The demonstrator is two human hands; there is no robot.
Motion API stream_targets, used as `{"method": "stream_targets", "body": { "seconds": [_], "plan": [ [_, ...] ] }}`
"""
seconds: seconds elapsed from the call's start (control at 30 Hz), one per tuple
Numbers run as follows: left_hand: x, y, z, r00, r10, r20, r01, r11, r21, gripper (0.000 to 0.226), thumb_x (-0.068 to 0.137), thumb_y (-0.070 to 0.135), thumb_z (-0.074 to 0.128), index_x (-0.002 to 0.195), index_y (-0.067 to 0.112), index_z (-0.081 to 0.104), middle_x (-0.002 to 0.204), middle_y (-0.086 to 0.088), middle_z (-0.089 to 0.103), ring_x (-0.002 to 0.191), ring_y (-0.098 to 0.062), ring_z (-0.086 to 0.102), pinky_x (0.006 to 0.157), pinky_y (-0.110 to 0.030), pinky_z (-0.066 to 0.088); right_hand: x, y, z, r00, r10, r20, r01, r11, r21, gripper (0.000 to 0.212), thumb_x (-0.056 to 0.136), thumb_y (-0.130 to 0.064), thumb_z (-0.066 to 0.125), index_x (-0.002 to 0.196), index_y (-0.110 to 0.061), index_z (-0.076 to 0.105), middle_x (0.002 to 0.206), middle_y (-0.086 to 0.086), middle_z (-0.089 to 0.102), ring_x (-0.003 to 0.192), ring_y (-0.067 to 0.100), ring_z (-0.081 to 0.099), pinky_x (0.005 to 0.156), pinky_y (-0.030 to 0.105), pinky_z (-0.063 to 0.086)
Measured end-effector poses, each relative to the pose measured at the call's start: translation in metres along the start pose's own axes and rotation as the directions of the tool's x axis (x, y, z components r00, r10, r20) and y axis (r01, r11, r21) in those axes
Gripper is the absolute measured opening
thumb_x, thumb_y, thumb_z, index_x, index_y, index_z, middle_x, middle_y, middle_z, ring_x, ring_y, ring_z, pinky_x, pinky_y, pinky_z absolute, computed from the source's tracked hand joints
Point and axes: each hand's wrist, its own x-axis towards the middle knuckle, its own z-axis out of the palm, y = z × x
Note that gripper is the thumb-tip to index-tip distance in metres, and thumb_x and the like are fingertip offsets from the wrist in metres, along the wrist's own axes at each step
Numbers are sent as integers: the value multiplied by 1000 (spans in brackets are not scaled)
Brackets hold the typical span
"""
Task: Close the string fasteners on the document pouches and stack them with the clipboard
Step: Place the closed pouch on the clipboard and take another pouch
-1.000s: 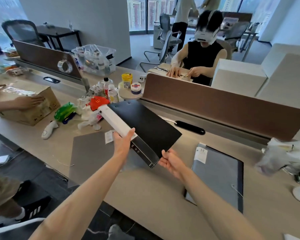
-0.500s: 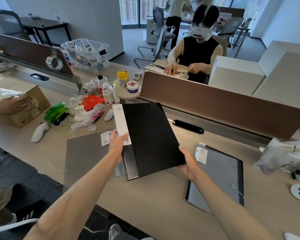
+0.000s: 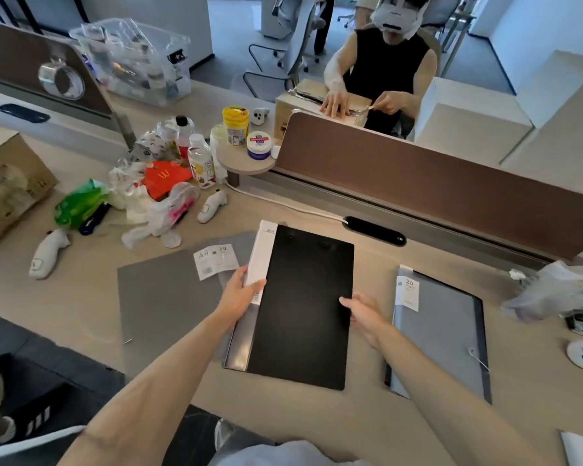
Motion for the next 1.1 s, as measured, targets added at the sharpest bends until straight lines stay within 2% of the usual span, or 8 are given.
{"method": "stream_targets", "body": {
  "seconds": [0.1, 0.17, 0.27, 0.47, 0.6, 0.87, 1.0, 1.1],
  "plan": [
    [17, -15, 3, 994, -18, 107, -8, 971, 237, 61, 90, 17, 58, 144, 19, 31, 145, -6, 43, 128, -27, 46, 110, -43, 36, 7, 6, 17, 995, 53, -89, -55, 998, -27, 26, 91, -20, 58, 115, -10, 58, 117, 9, 65, 96, 20, 63, 79, 33, 53],
    [17, -17, 8, 988, -31, 153, -23, 940, 339, 61, 92, 11, 55, 147, 17, 29, 149, -7, 33, 133, -28, 40, 105, -31, 36, 3, 10, 22, 983, 93, -161, -111, 988, -107, 43, 92, -21, 56, 132, -9, 46, 134, 10, 54, 110, 25, 57, 90, 36, 49],
    [20, -26, 21, 976, -39, 214, -68, 880, 470, 60, 93, 11, 54, 147, 16, 28, 152, -8, 26, 136, -29, 34, 109, -35, 33, -1, 23, 22, 958, 132, -254, -188, 960, -209, 60, 94, -23, 55, 147, -13, 27, 149, 9, 37, 133, 31, 41, 106, 39, 37],
    [27, -38, 43, 976, -66, 206, -67, 814, 577, 61, 91, 14, 56, 146, 20, 29, 151, -8, 27, 132, -30, 38, 110, -41, 36, -10, 48, 3, 955, 95, -282, -175, 946, -274, 47, 95, -18, 52, 140, -13, 41, 143, 6, 45, 131, 27, 44, 106, 35, 37],
    [26, -31, 73, 969, -90, 231, -65, 807, 587, 60, 95, 19, 52, 149, 21, 25, 153, -6, 23, 136, -29, 34, 111, -40, 33, -13, 53, -27, 926, -19, -378, -81, 965, -248, 30, 94, -7, 48, 121, -13, 59, 127, 7, 57, 119, 25, 52, 98, 29, 41],
    [23, -3, 155, 964, -122, 238, -41, 811, 583, 55, 95, 23, 52, 146, 15, 33, 152, -7, 23, 136, -30, 33, 112, -41, 33, -4, 62, -135, 841, -181, -510, 96, 977, -188, 12, 90, -10, 57, 99, -11, 65, 97, 6, 67, 93, 22, 62, 84, 29, 49],
    [22, 6, 194, 962, -139, 233, -26, 808, 588, 53, 94, 28, 53, 143, 18, 37, 152, -8, 21, 137, -31, 31, 114, -42, 30, 7, 85, -194, 803, -132, -581, 30, 983, -181, 18, 89, -9, 55, 104, -8, 65, 97, 5, 64, 90, 23, 59, 79, 25, 42],
    [18, 6, 215, 970, -155, 190, 7, 793, 609, 53, 92, 30, 55, 142, 21, 39, 153, -6, 14, 141, -30, 21, 117, -43, 25, 21, 111, -235, 796, -70, -601, -96, 966, -240, 25, 87, -17, 57, 109, -7, 64, 112, 17, 64, 104, 33, 58, 90, 34, 43]
  ]
}}
